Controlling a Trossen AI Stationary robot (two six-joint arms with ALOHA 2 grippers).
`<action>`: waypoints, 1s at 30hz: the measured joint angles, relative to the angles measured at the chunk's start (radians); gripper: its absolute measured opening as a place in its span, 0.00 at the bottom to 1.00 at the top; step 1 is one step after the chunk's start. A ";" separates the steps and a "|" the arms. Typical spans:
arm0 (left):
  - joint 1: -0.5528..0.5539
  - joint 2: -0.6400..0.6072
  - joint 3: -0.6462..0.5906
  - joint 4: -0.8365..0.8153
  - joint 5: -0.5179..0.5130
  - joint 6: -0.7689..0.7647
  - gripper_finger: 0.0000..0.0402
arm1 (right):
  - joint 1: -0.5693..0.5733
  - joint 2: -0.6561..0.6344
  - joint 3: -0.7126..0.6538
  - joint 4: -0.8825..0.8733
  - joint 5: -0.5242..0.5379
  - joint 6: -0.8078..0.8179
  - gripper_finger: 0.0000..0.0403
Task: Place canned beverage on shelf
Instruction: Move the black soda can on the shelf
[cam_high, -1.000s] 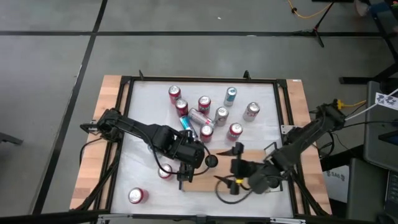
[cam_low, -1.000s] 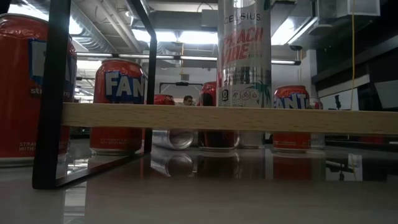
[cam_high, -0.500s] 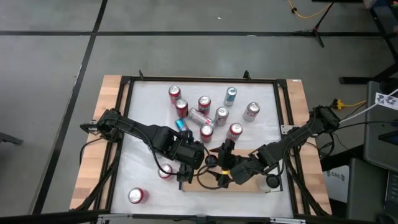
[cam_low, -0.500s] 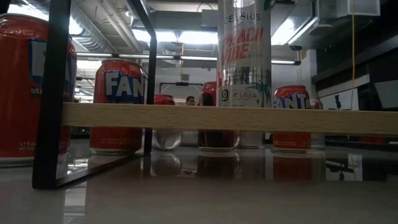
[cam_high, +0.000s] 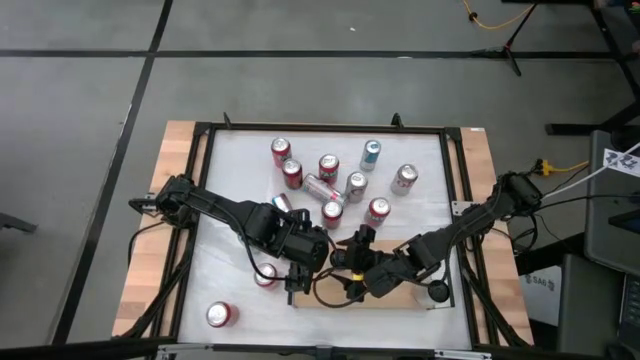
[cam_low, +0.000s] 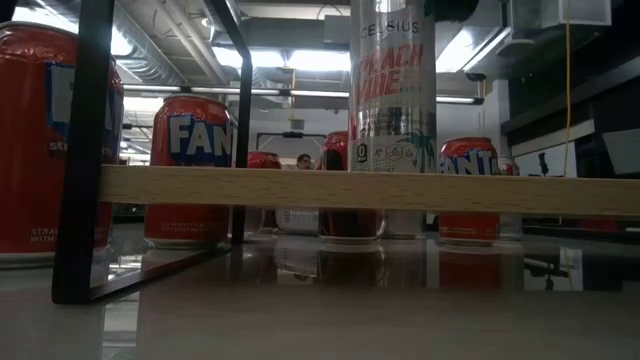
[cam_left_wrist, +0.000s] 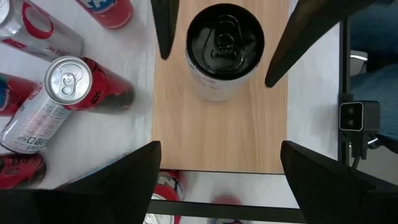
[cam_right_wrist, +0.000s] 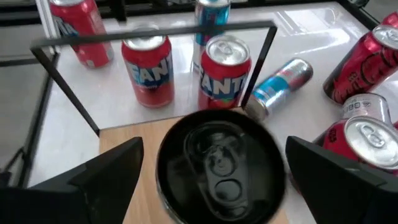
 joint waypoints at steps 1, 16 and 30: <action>-0.002 0.000 0.000 0.000 -0.006 0.000 0.80 | 0.000 0.005 0.000 0.000 0.004 0.000 0.95; -0.008 0.000 0.000 0.002 -0.034 0.001 0.80 | 0.003 0.001 0.000 -0.006 0.006 -0.020 0.58; -0.026 0.000 0.000 0.011 -0.041 0.002 0.80 | 0.098 -0.162 -0.001 -0.287 0.013 0.056 0.58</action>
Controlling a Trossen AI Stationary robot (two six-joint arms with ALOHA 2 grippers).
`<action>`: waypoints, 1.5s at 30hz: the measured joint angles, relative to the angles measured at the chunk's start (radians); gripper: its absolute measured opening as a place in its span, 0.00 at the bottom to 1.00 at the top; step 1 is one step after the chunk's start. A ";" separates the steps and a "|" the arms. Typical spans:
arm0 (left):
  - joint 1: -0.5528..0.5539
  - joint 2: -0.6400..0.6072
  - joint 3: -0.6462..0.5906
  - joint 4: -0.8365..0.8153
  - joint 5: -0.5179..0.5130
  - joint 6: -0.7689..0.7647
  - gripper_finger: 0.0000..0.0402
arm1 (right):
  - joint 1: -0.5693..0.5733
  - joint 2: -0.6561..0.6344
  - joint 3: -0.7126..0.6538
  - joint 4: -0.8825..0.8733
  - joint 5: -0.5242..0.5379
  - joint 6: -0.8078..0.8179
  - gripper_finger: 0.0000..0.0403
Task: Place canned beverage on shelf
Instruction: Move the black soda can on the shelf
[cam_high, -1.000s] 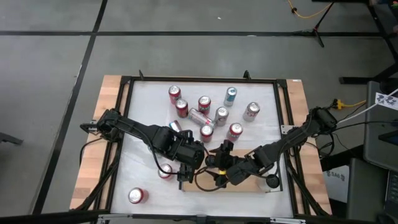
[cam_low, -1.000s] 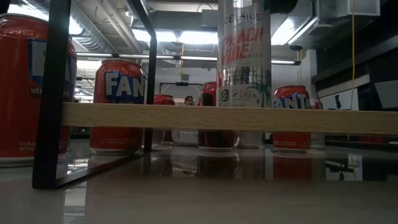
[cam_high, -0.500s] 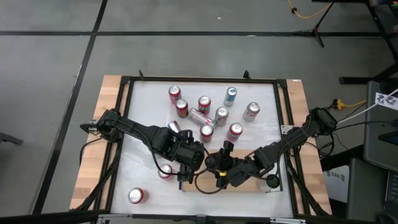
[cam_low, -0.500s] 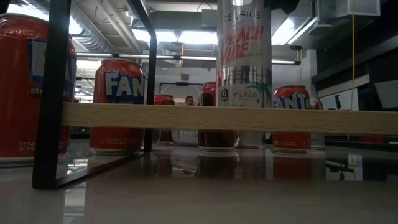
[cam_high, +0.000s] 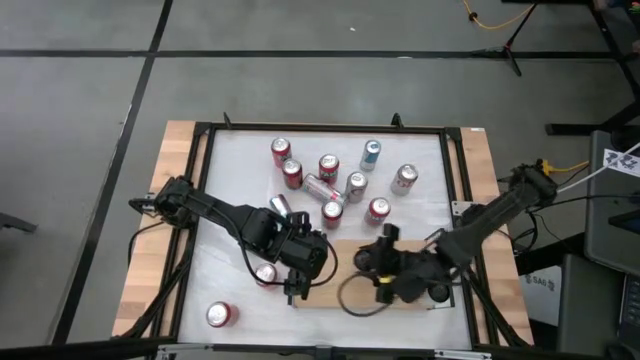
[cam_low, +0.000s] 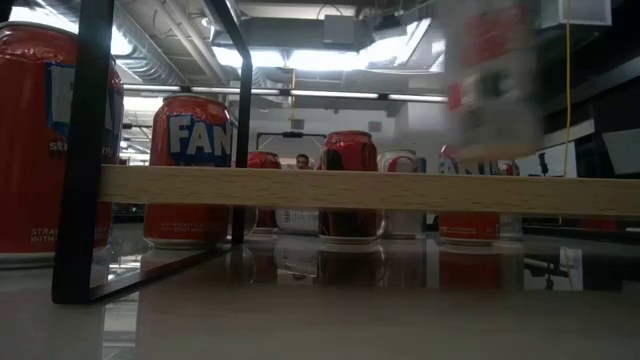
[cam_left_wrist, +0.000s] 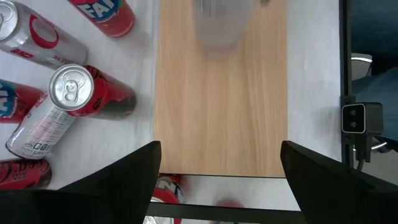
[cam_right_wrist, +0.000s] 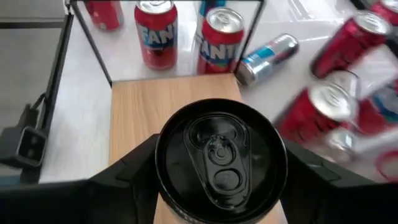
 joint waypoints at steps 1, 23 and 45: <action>-0.002 0.000 0.000 0.000 -0.001 0.000 0.80 | 0.020 -0.018 0.000 -0.038 0.019 0.024 0.58; -0.020 0.000 0.000 0.169 -0.001 0.001 0.80 | 0.521 -0.276 -0.087 -0.557 0.322 0.586 0.58; -0.019 0.000 0.000 0.193 -0.045 -0.001 0.80 | 0.645 -0.356 -0.344 -0.500 0.329 0.841 0.58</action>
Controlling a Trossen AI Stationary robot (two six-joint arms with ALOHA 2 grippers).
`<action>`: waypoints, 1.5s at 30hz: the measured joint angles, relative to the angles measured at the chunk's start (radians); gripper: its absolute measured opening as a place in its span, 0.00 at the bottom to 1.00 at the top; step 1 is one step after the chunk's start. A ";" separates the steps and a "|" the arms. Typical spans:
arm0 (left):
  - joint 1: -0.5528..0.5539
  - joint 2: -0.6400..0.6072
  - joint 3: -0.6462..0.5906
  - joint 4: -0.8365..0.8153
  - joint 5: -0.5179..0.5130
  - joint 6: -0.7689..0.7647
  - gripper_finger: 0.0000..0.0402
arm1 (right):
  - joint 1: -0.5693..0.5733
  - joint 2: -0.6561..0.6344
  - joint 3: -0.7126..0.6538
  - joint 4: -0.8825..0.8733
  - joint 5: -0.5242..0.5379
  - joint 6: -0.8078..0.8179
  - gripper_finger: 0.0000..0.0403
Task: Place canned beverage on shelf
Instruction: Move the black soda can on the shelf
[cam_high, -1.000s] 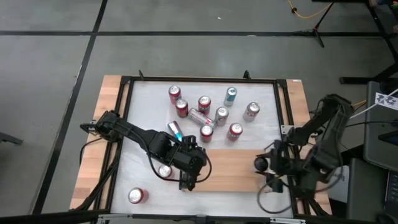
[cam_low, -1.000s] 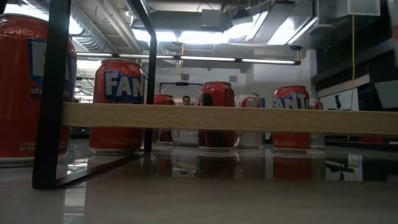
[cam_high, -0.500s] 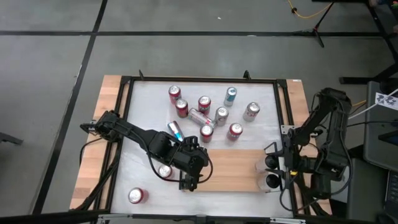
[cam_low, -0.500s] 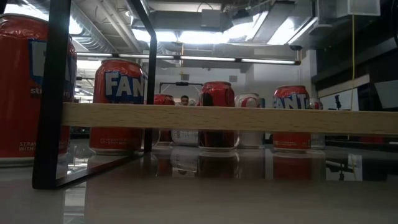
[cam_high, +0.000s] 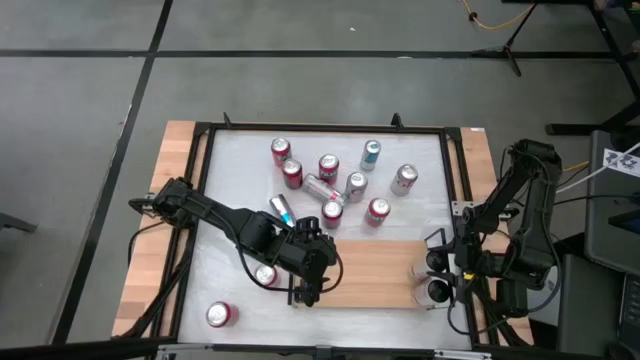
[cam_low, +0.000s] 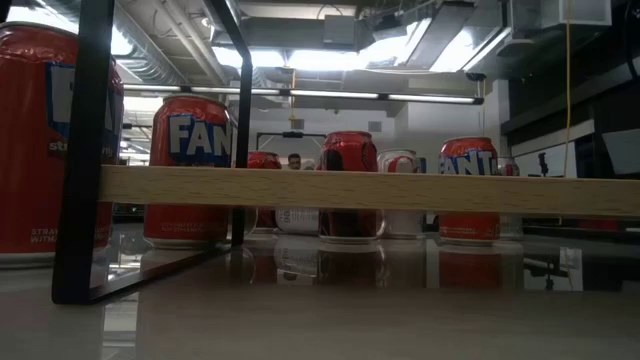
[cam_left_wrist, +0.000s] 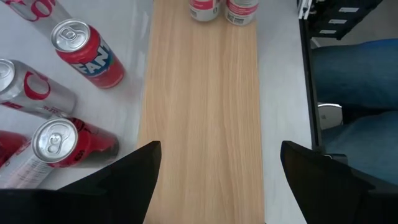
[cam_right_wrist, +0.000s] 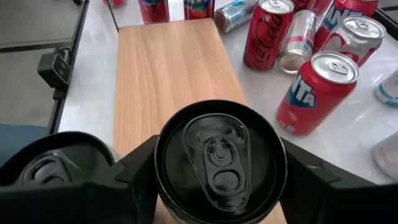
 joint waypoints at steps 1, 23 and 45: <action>0.000 0.000 0.000 0.000 0.000 0.000 0.80 | 0.000 0.000 0.000 0.001 -0.002 0.000 0.58; 0.000 0.000 0.000 0.022 0.000 0.000 0.80 | 0.000 0.000 0.000 0.003 -0.054 -0.003 0.66; 0.000 0.000 0.000 0.022 0.000 0.000 0.80 | 0.000 0.000 0.001 -0.001 -0.055 -0.005 0.77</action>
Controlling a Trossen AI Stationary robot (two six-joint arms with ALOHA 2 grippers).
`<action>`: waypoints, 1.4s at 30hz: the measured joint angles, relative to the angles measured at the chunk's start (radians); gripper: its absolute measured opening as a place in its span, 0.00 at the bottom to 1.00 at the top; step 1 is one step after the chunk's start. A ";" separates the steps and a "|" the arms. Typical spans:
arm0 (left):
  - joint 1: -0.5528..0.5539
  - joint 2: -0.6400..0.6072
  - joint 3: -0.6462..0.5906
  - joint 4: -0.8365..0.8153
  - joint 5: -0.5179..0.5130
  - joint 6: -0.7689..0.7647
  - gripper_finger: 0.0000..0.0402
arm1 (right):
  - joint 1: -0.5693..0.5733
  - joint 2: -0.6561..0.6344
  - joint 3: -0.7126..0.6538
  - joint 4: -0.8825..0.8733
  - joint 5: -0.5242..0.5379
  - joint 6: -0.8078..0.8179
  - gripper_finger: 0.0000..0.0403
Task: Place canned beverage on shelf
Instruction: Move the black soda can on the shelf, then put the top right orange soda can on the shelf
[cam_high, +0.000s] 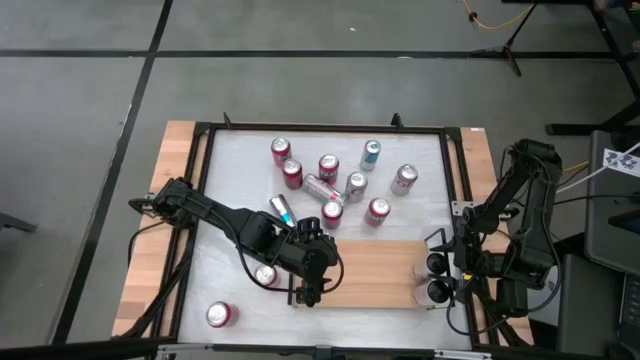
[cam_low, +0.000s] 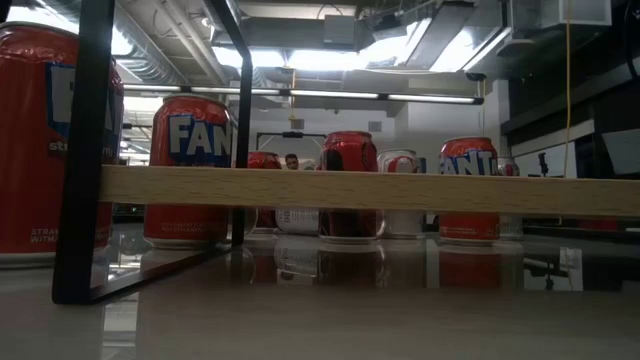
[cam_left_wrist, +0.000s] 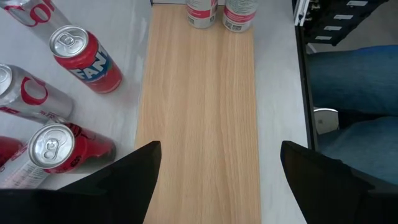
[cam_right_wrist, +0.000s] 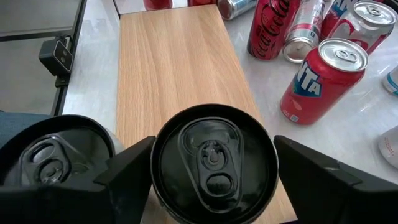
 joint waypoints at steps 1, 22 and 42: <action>0.000 0.000 0.000 0.000 0.000 0.000 0.80 | 0.000 0.000 0.000 0.000 0.000 0.000 0.77; 0.002 0.000 0.000 0.000 0.000 0.000 0.80 | 0.000 0.000 0.127 -0.039 0.018 -0.105 0.77; 0.147 0.000 0.000 -0.007 0.002 -0.069 0.80 | -0.047 0.000 0.194 -0.119 0.185 -0.112 0.77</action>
